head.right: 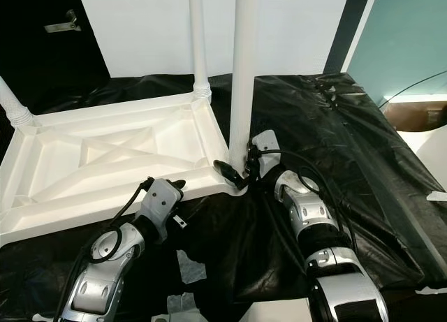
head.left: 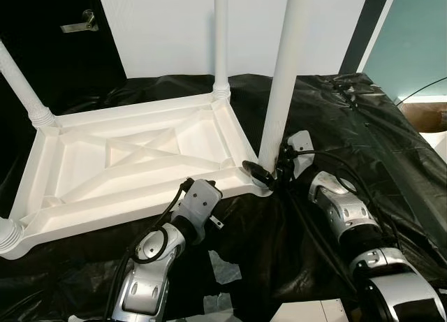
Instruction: Building children table
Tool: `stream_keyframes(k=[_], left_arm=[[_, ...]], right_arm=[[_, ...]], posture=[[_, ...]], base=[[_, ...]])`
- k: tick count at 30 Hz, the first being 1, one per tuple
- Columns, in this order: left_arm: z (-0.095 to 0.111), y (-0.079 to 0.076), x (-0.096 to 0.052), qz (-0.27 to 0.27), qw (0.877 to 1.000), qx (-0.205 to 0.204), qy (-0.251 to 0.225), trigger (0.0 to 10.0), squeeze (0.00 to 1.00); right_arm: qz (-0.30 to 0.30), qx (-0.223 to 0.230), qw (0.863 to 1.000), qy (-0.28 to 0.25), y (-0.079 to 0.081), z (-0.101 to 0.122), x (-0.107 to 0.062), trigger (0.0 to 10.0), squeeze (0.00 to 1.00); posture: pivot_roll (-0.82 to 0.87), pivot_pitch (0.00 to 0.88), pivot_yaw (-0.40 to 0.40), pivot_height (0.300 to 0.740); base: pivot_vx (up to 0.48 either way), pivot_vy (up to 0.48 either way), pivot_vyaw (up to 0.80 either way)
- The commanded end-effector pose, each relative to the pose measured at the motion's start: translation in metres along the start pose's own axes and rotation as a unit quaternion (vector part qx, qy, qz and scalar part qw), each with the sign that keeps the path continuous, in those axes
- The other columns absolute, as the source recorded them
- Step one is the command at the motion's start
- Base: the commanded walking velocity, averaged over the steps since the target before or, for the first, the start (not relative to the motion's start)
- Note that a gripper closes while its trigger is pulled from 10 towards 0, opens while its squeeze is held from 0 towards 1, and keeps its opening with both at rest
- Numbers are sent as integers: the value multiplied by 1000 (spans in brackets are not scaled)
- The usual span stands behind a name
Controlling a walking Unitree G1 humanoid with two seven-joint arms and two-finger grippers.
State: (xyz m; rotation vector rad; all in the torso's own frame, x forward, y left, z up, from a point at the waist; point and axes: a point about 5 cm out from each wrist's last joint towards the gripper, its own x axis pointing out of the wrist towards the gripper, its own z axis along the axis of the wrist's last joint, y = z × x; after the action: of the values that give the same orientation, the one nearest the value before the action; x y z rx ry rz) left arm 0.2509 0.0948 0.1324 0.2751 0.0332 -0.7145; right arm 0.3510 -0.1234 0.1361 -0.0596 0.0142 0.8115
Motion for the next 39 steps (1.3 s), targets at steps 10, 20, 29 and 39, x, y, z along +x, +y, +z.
stream_keyframes(k=[10,20,29,39], left_arm=[[3,8,1,48,999,2,-4,10000,0],[3,6,-1,50,999,0,-3,10000,0],[1,2,-2,46,999,-4,-1,10000,0],[0,-3,-2,37,999,-8,1,10000,0]], right_arm=[[75,-43,996,30,3,3,16,0,0],[64,-23,997,33,2,-3,13,10000,0],[-24,-8,999,39,0,-11,12,10000,0],[-238,41,970,33,8,-27,4,10000,0]], posture=[[162,0,-27,740],[162,0,-30,740],[158,0,-36,740],[148,0,-42,740]], base=[[0,0,0],[0,0,0],[0,0,0],[0,0,0]])
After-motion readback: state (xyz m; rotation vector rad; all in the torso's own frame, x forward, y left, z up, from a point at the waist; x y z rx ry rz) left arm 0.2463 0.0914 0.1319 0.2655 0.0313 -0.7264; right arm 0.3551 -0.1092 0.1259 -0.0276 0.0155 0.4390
